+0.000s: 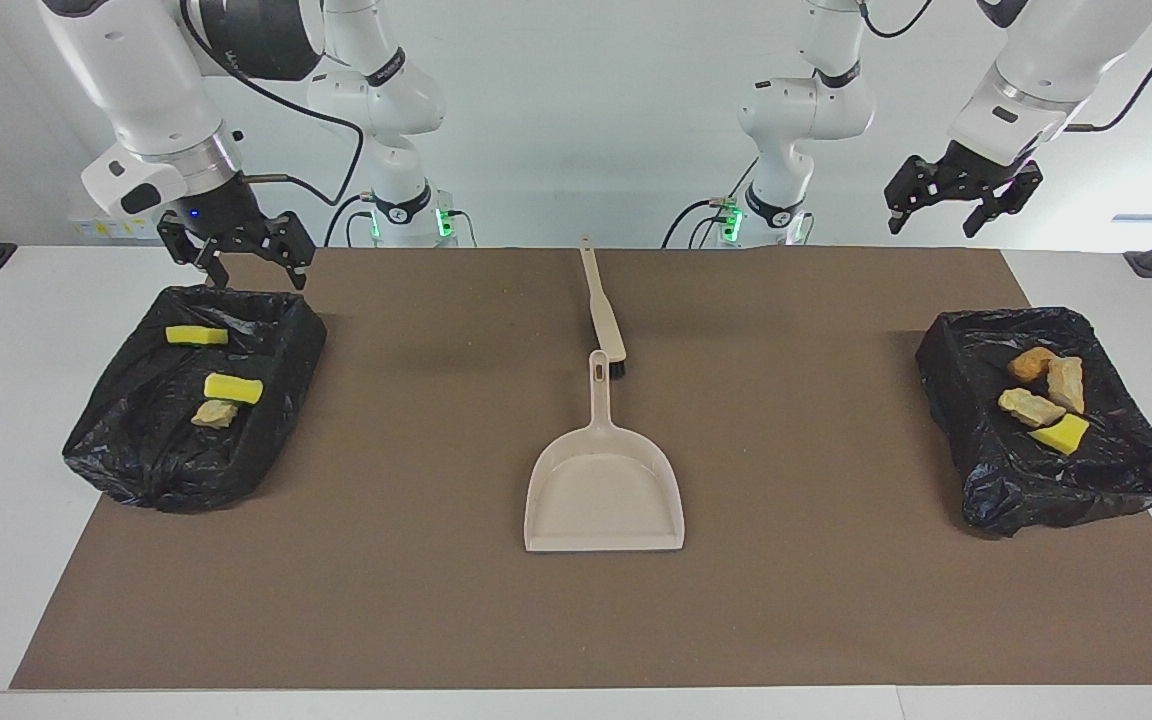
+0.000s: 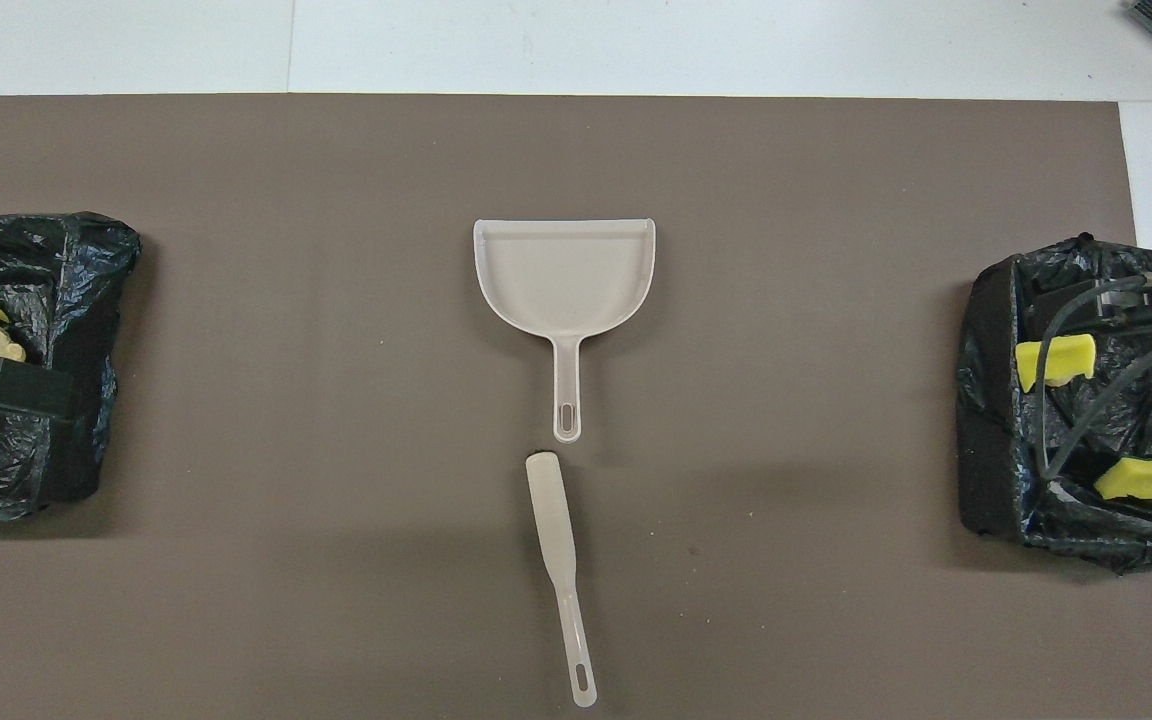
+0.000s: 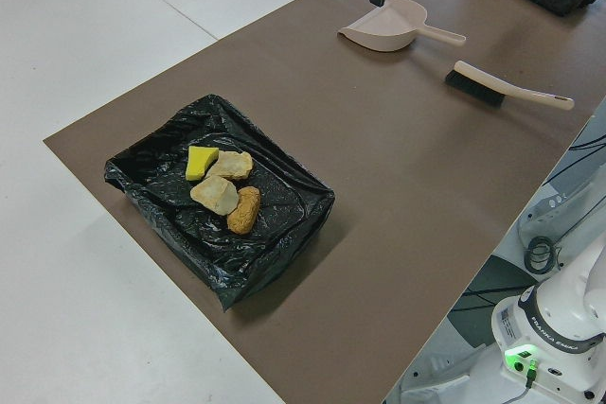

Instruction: Sweep and dump trash in bin

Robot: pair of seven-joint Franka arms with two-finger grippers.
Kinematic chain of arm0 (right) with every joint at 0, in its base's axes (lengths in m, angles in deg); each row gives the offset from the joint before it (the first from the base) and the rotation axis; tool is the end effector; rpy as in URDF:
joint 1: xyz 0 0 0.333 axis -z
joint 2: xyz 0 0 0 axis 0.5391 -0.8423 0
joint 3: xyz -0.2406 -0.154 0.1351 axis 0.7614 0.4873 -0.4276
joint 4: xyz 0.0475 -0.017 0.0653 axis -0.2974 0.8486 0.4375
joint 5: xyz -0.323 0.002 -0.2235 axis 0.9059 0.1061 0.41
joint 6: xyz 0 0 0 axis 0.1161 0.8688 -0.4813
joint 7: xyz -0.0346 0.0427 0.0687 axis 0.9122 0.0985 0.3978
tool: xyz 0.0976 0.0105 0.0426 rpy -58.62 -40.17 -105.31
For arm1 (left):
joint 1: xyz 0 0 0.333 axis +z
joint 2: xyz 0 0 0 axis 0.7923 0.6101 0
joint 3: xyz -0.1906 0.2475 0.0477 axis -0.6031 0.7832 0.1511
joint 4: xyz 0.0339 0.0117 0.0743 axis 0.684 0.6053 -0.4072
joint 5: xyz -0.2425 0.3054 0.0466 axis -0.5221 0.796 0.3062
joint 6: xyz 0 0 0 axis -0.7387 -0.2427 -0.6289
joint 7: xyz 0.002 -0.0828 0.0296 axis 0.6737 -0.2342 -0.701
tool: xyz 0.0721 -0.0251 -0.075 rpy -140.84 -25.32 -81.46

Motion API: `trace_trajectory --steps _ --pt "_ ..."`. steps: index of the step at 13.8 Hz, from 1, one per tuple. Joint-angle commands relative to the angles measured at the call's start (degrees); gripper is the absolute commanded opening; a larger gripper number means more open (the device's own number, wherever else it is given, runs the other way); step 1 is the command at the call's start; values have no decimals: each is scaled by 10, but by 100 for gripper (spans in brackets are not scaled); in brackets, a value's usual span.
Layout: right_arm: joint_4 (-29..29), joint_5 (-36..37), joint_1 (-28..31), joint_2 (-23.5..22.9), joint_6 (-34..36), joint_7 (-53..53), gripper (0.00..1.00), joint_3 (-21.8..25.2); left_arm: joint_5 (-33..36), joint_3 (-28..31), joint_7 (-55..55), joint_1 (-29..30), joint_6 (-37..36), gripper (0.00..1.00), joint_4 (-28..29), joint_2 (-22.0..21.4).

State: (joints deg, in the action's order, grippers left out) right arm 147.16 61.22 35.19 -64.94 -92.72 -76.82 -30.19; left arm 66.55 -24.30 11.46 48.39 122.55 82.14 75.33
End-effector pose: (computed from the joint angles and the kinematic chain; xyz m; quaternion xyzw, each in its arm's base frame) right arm 0.5582 -0.0142 0.6114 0.9999 -0.0126 -0.0007 0.0060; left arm 0.5042 -0.0354 0.6493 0.9974 -0.0590 -0.0423 0.0005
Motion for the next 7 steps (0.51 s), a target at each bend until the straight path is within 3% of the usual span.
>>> trace_trajectory --steps 1,7 --pt "16 -10 4 13 -12 7 100 -2 5 1 22 13 -6 100 28 -20" --pt "16 -10 4 13 -12 7 100 -2 -26 2 38 44 24 100 32 -35"
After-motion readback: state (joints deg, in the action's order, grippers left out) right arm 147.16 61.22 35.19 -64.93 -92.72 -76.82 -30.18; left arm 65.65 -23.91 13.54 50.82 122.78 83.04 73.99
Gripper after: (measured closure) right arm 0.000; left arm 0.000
